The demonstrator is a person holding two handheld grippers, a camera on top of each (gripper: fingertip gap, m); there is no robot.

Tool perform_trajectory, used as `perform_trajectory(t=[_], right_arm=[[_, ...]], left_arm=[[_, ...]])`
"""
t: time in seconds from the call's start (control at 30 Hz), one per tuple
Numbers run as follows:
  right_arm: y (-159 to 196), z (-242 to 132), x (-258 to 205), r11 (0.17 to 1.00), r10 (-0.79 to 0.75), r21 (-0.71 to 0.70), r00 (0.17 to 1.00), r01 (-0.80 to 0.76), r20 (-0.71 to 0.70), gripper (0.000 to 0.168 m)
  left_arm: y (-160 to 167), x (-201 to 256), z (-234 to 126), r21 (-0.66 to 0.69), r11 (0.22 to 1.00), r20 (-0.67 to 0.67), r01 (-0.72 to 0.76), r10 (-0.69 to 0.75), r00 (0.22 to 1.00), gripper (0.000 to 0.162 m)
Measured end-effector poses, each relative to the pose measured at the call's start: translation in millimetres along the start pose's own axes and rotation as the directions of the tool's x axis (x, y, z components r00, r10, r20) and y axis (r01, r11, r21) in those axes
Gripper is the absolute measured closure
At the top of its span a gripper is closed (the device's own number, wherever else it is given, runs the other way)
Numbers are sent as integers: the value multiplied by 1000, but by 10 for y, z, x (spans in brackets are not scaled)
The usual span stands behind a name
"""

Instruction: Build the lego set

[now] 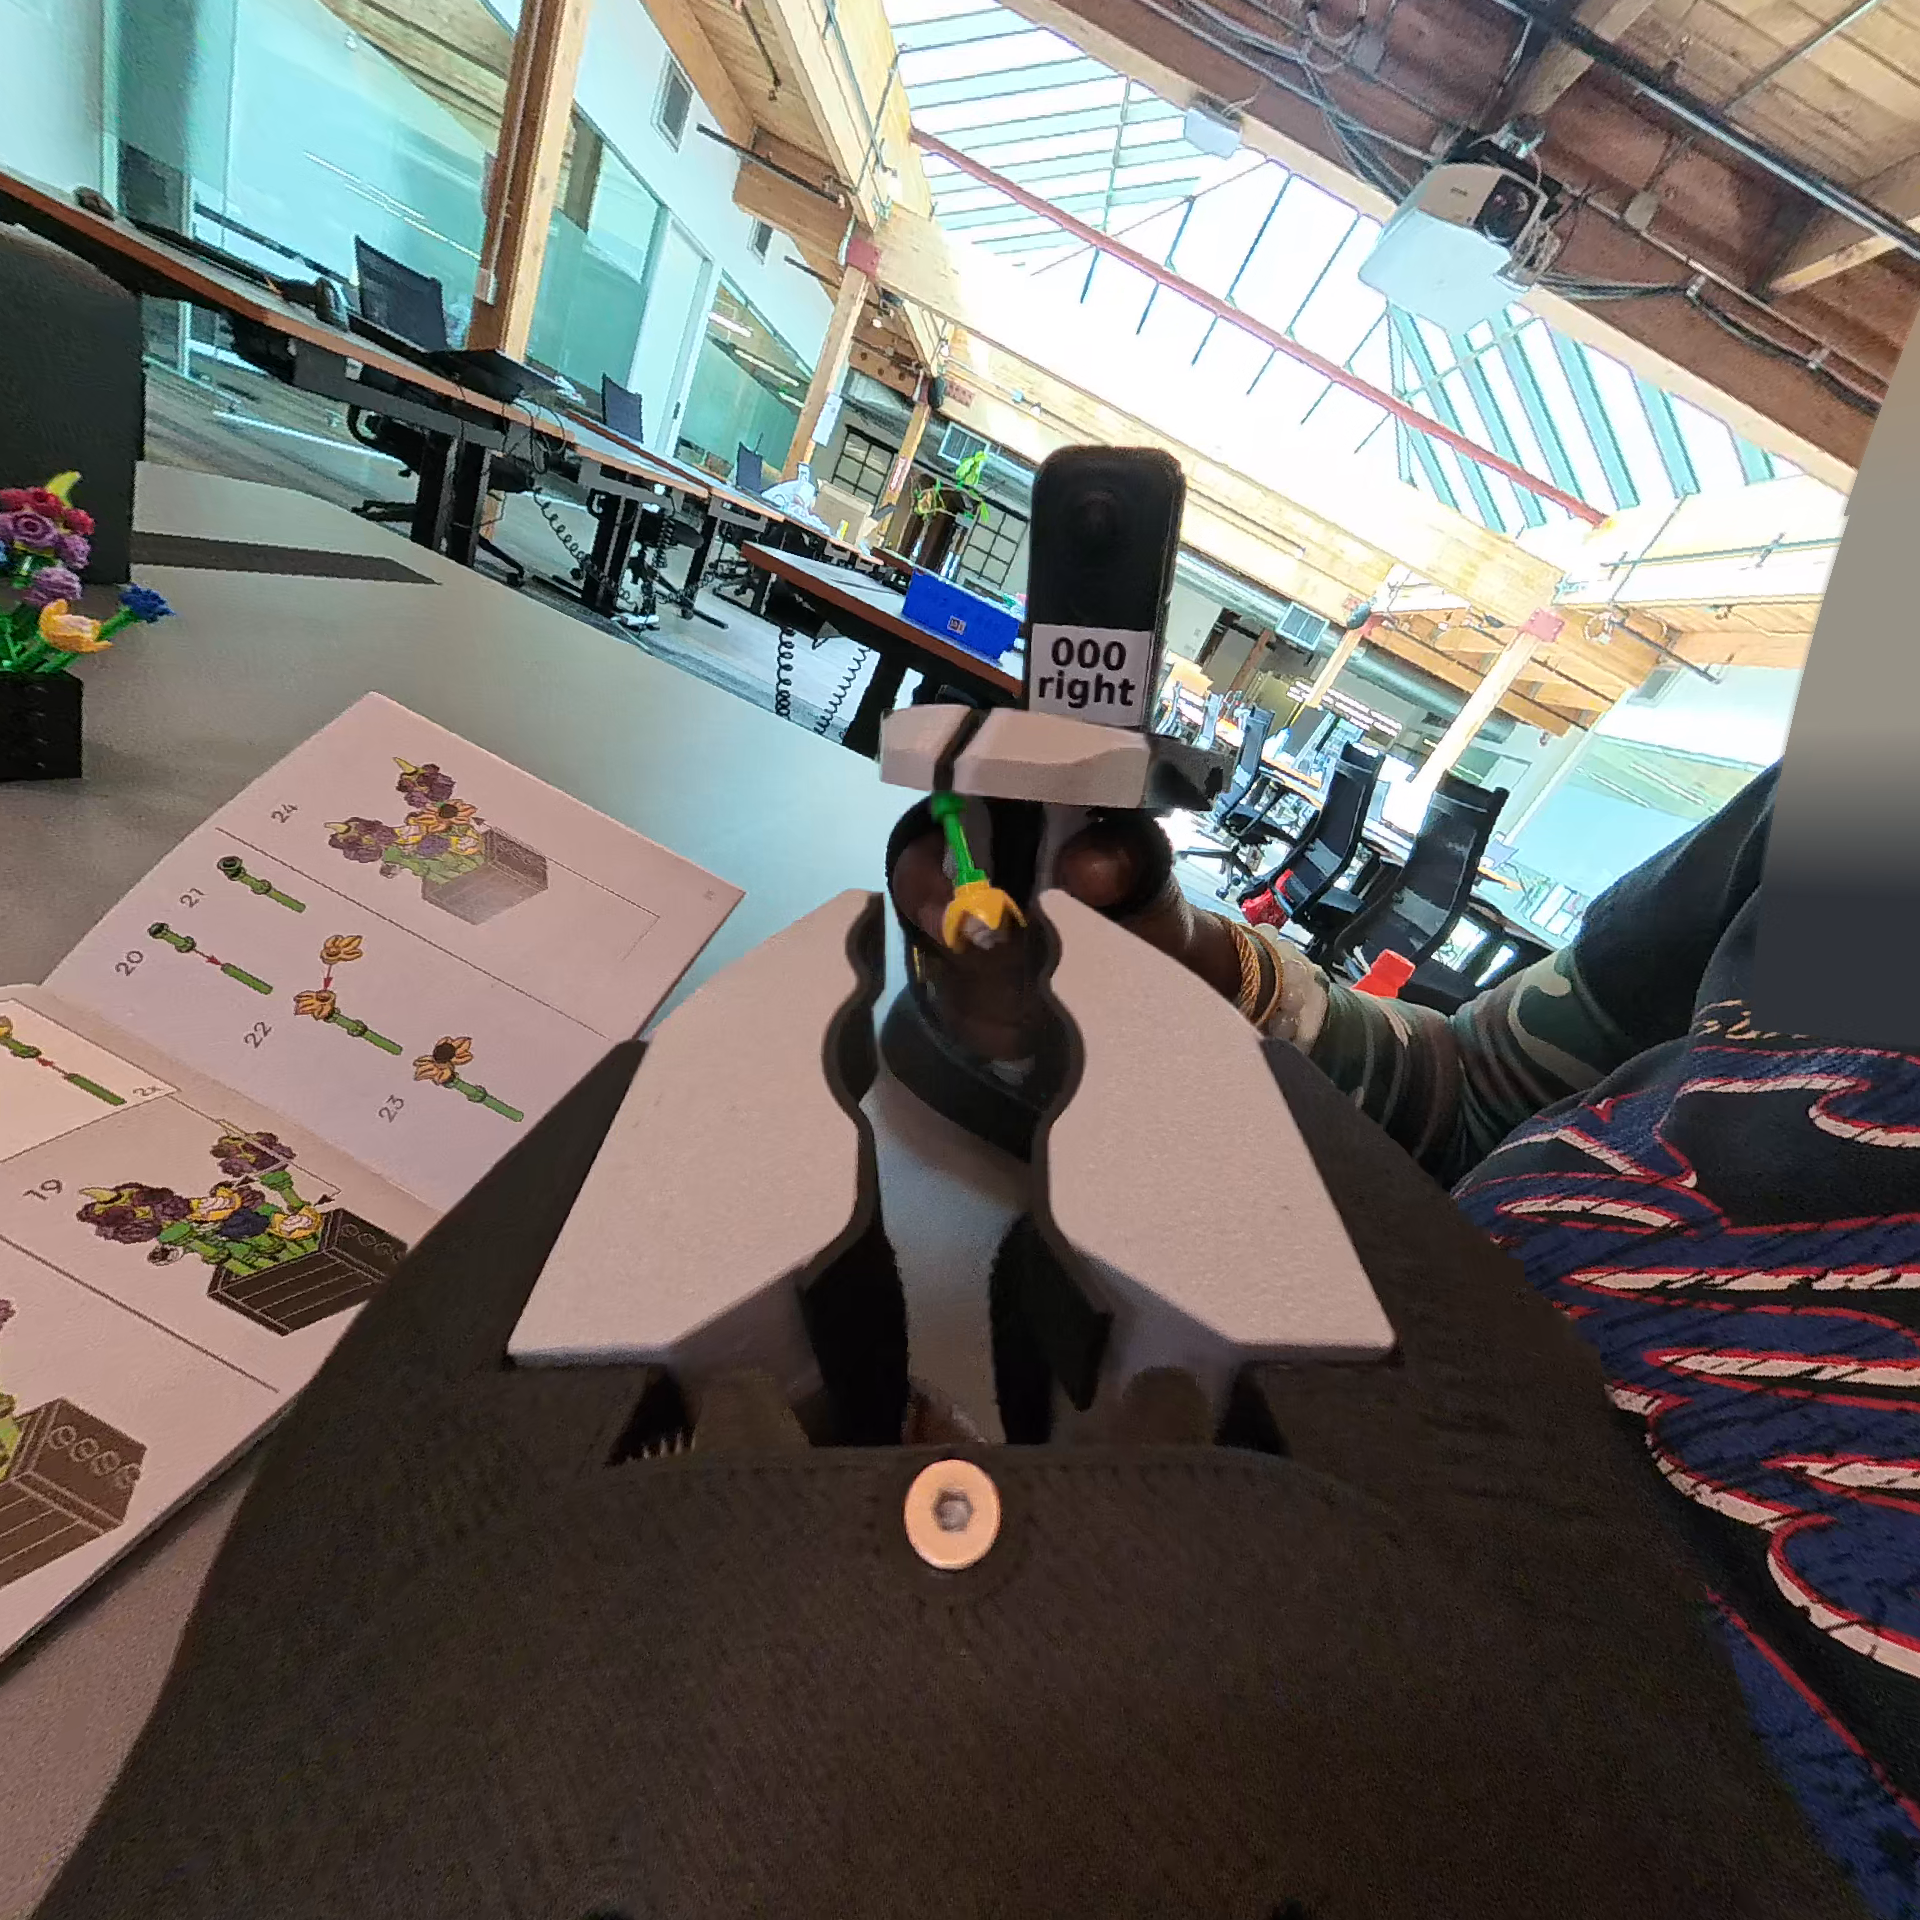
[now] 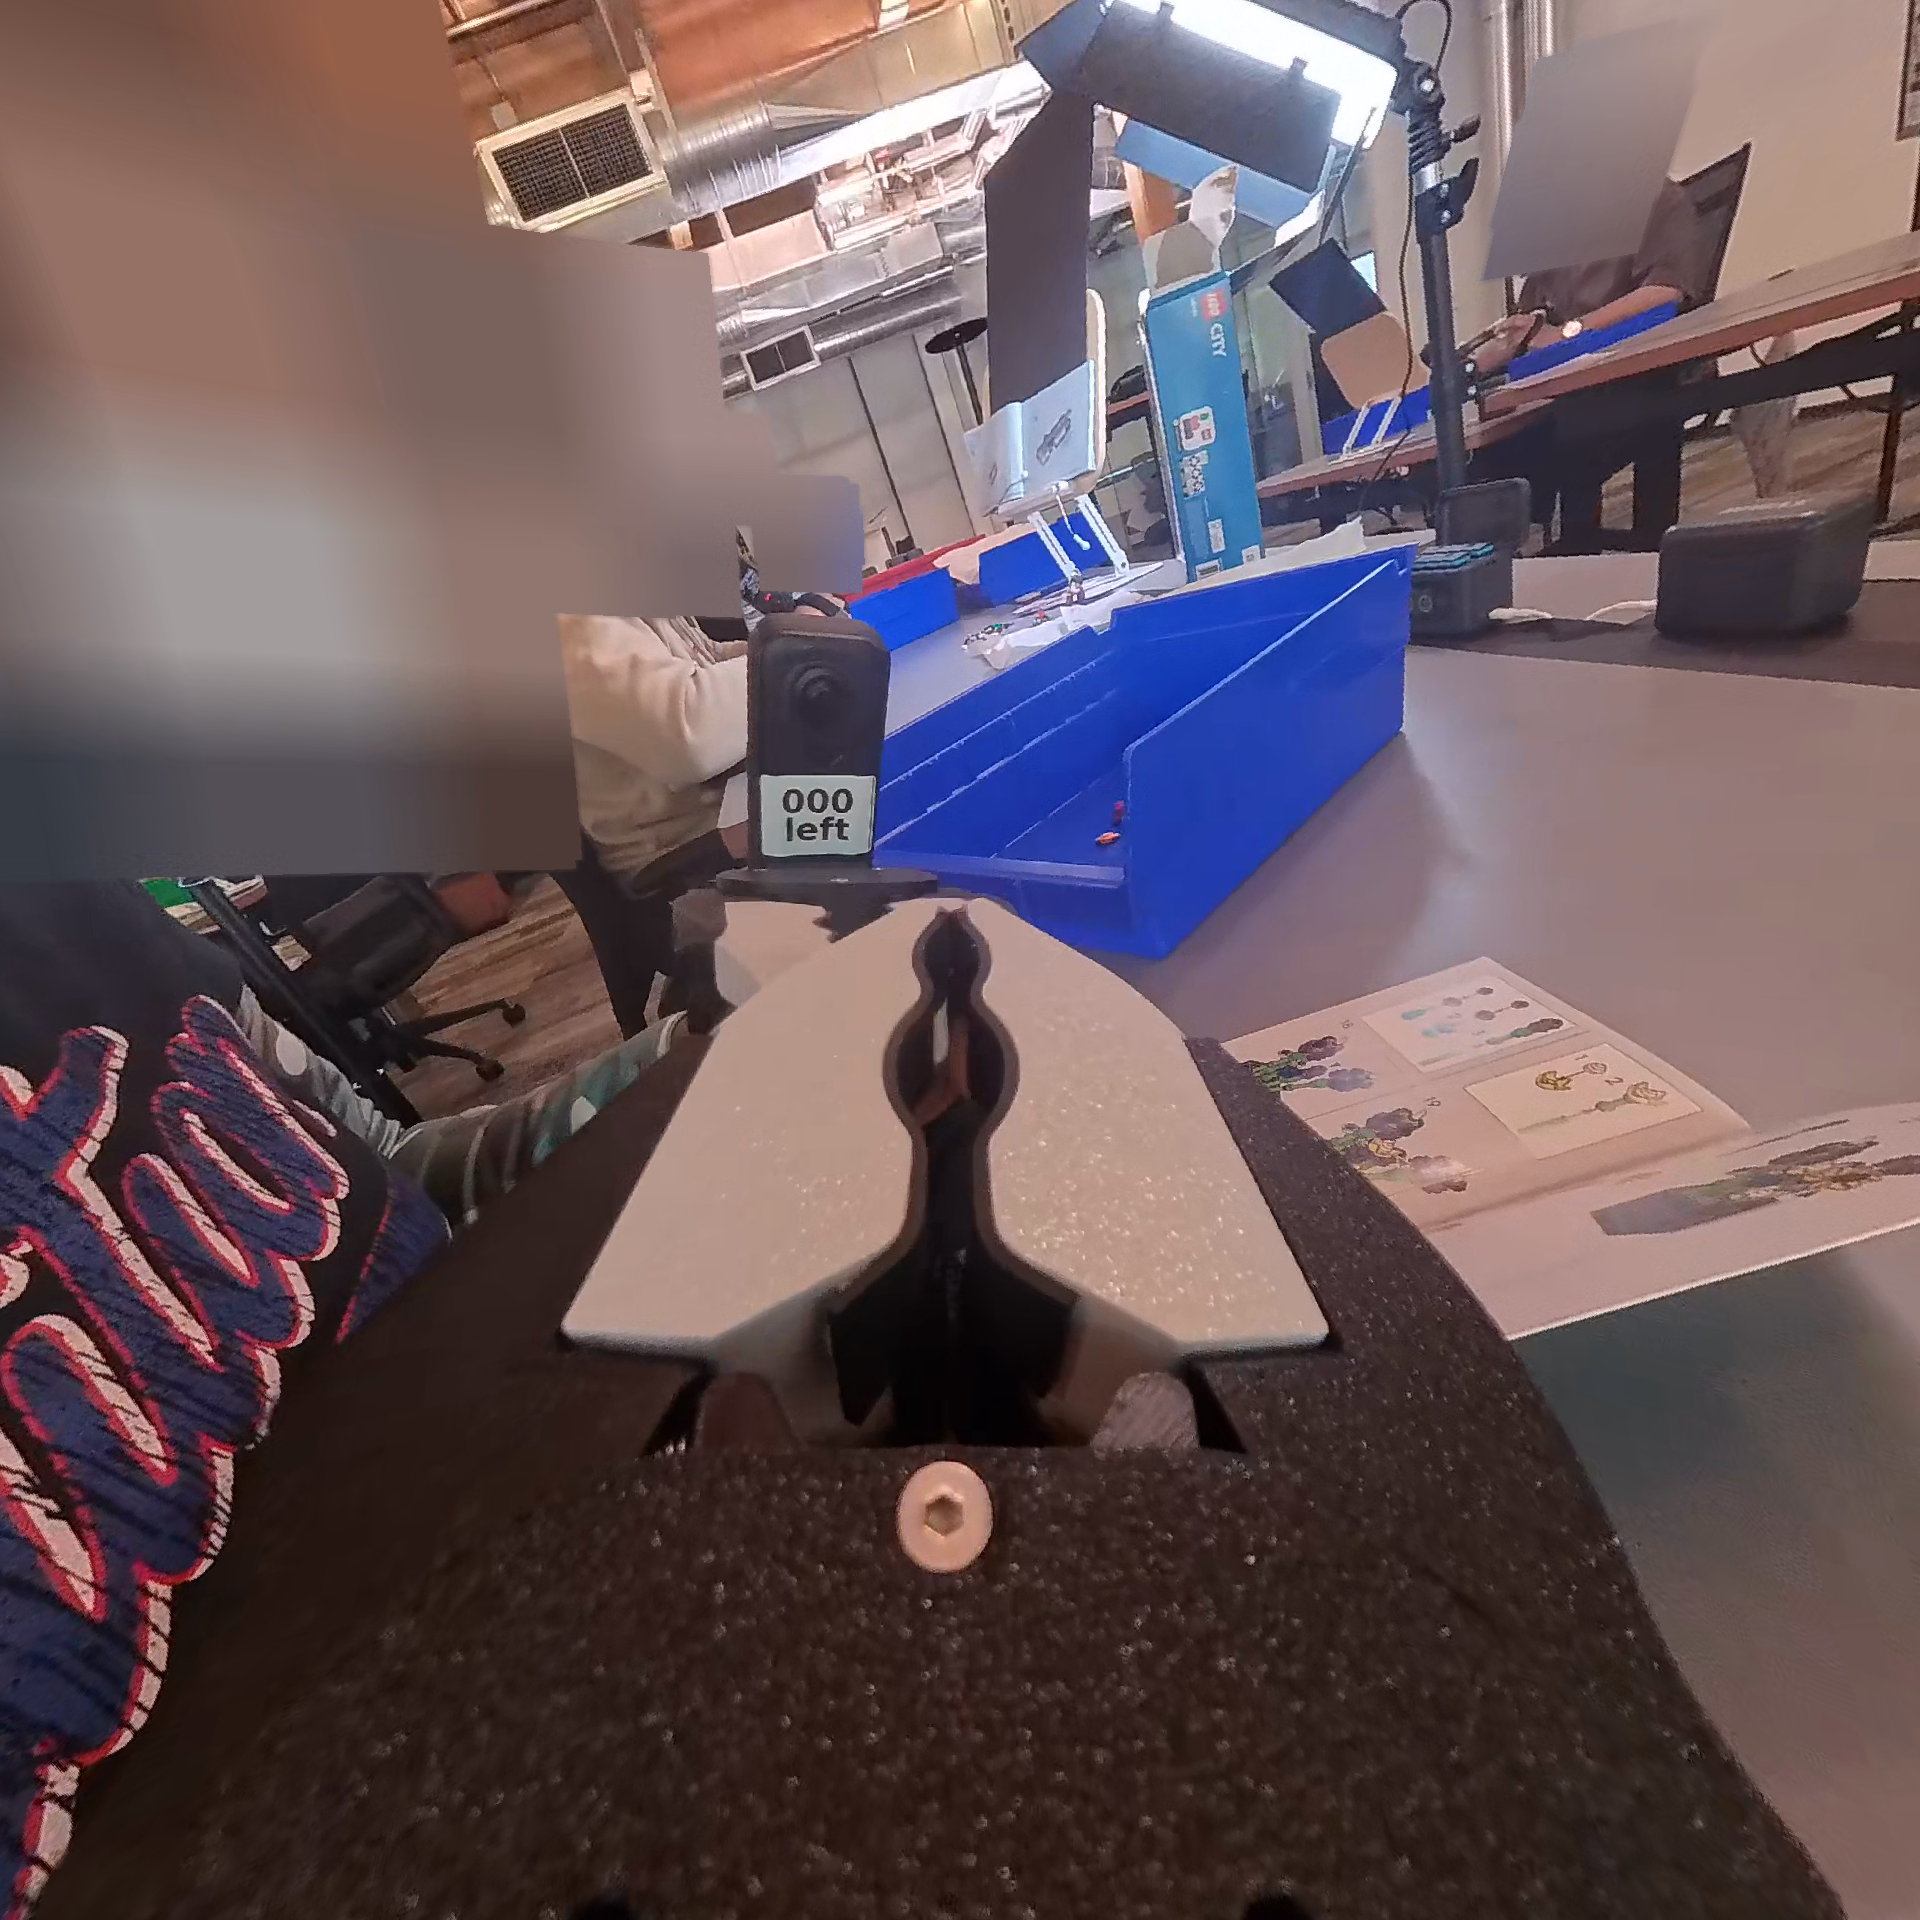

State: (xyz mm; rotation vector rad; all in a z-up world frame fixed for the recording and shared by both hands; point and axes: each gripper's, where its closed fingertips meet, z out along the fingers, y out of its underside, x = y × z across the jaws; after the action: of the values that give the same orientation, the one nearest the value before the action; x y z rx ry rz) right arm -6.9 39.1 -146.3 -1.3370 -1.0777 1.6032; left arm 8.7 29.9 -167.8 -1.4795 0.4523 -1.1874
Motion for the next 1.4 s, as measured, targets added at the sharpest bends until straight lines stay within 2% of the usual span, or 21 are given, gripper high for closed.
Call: perform_trajectory(t=[0.1, 0.2, 0.3, 0.37, 0.43, 0.5, 0.57, 0.67, 0.77, 0.9, 1.0, 1.07, 1.17, 1.23, 1.3, 1.33, 1.4], right_arm=[[53, 18, -13, 1000, -7, -20, 1000, 8, 2, 168], [122, 46, -21, 999, 1, -41, 1000, -1, 3, 168], [145, 12, 63, 998, 8, -59, 999, -11, -45, 168], [152, -48, 131, 995, 16, -95, 996, -24, -86, 166], [244, -114, 162, 977, -1, -212, 993, -24, -115, 158], [447, -187, 137, 917, -58, -399, 992, 8, -113, 147], [716, -275, 73, 801, -162, -592, 985, 96, -59, 143], [1028, -324, 54, 664, -254, -730, 967, 159, -21, 143], [1232, -327, 133, 617, -259, -780, 963, 107, -73, 145], [1336, -335, 250, 597, -287, -801, 943, 37, -170, 146], [1341, -332, 297, 600, -328, -799, 919, 26, -217, 156], [1341, -322, 312, 605, -355, -795, 908, 42, -221, 162], [1342, -340, 307, 593, -358, -804, 912, 54, -202, 162], [1315, -381, 312, 579, -362, -813, 914, 68, -182, 162], [1239, -429, 295, 578, -338, -814, 926, 62, -170, 162], [1189, -446, 273, 589, -305, -807, 938, 48, -167, 162], [1074, -442, 185, 635, -180, -772, 972, -3, -152, 162]], left_arm=[[-35, -1, -21, 27, 1000, 2, -3, 3, 1000, 136], [12, 22, 4, -6, 999, 2, -33, 33, 999, 156], [13, -34, 9, -12, 999, 46, -30, 30, 998, 154], [-83, -99, -55, 62, 998, 70, 10, -15, 997, 151], [-212, -145, -151, 166, 985, 68, 51, -63, 996, 151], [-288, -168, -216, 229, 971, 63, 69, -85, 994, 151], [-296, -159, -221, 235, 970, 56, 66, -82, 995, 151], [-274, -139, -196, 216, 975, 58, 48, -62, 996, 151], [-273, -124, -193, 214, 976, 55, 38, -51, 997, 150], [-267, -117, -186, 208, 978, 57, 30, -43, 997, 150], [-256, -105, -172, 198, 980, 56, 21, -32, 998, 149], [-252, -93, -168, 194, 981, 51, 17, -27, 998, 149], [-237, -64, -149, 177, 984, 46, -4, -4, 999, 148], [-183, 21, -109, 117, 991, 24, -67, 65, 998, 143], [-25, 135, -55, -45, 971, 1, -234, 234, 972, 136], [97, 147, -47, -165, 918, -2, -361, 366, 931, 135], [301, 34, -75, -399, 691, -3, -603, 657, 754, 134]])
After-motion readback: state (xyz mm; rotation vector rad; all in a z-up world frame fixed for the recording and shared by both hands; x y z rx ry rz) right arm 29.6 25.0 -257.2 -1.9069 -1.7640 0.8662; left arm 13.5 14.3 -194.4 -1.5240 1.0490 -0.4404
